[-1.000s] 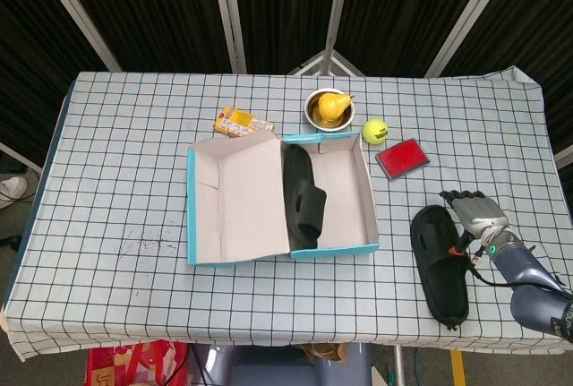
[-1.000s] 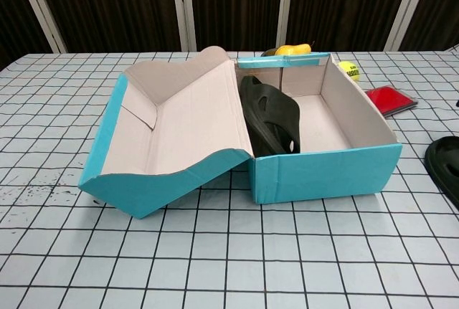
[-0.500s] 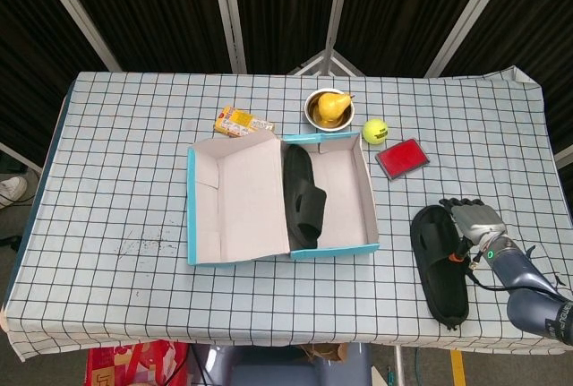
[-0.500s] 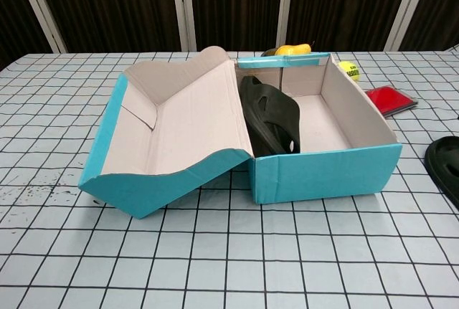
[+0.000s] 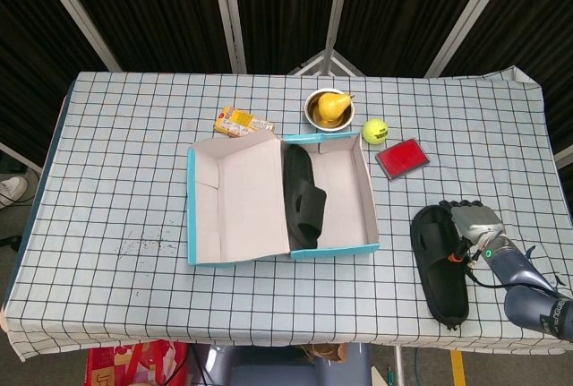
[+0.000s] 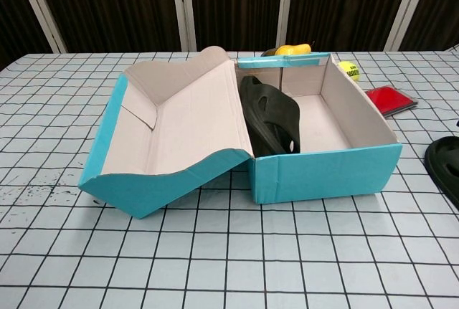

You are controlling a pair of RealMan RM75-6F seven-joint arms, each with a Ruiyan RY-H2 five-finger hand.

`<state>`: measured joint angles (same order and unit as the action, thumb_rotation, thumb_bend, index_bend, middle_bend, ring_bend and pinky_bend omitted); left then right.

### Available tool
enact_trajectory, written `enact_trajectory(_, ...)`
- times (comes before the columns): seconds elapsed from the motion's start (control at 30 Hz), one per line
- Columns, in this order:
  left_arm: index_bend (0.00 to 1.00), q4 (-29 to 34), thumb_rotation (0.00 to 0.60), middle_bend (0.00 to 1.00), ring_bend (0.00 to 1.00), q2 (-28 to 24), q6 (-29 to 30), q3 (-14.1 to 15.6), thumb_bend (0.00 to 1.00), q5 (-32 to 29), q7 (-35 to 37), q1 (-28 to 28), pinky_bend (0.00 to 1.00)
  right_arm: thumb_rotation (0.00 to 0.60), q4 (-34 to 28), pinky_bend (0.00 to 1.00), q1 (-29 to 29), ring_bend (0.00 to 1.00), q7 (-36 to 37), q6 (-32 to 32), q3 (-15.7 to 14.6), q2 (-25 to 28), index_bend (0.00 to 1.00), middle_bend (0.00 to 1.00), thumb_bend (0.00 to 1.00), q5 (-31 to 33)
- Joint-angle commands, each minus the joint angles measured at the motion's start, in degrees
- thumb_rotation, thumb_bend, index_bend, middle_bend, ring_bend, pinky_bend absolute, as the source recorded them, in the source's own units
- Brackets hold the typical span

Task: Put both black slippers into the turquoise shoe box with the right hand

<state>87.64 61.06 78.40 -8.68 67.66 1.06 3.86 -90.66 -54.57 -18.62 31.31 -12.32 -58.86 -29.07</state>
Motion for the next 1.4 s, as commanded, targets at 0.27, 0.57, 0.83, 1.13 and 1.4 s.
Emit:
enact_trajectory(0.27,0.05,0.0,0.600,0.00,0.00,-0.1,0.0,0.0,0.38,-0.1,0.3,-0.1,0.07,0.600,2.0,0.00,-1.8,0.00,-0.7,-1.7,-1.9,-1.7,0.09,0.15,0.16,2.1)
enact_trajectory(0.57,0.05,0.0,0.600,0.00,0.00,0.0,-0.3,0.1,0.38,0.0,0.1,0.1,0.07,0.600,3.6,0.00,-2.7,0.00,-0.3,-2.6,-2.9,-3.2,0.12,0.19,0.16,3.0)
enact_trajectory(0.83,0.05,0.0,0.600,0.00,0.00,0.1,-0.5,0.1,0.38,-0.1,-0.2,0.2,0.07,0.600,4.4,0.00,-2.7,0.02,0.6,-1.7,-2.9,-3.9,0.26,0.31,0.16,2.4)
enact_trajectory(1.13,0.05,-0.1,0.600,0.00,0.00,0.1,-0.6,0.1,0.38,-0.1,0.0,0.2,0.07,0.600,4.6,0.00,-2.7,0.09,1.2,-1.7,-3.4,-4.0,0.39,0.41,0.16,2.3)
enact_trajectory(1.4,0.05,0.0,0.600,0.00,0.00,0.1,-0.6,0.1,0.38,0.0,0.0,0.3,0.07,0.600,3.3,0.00,-3.0,0.10,1.6,-1.2,-3.3,-2.7,0.44,0.44,0.16,1.8)
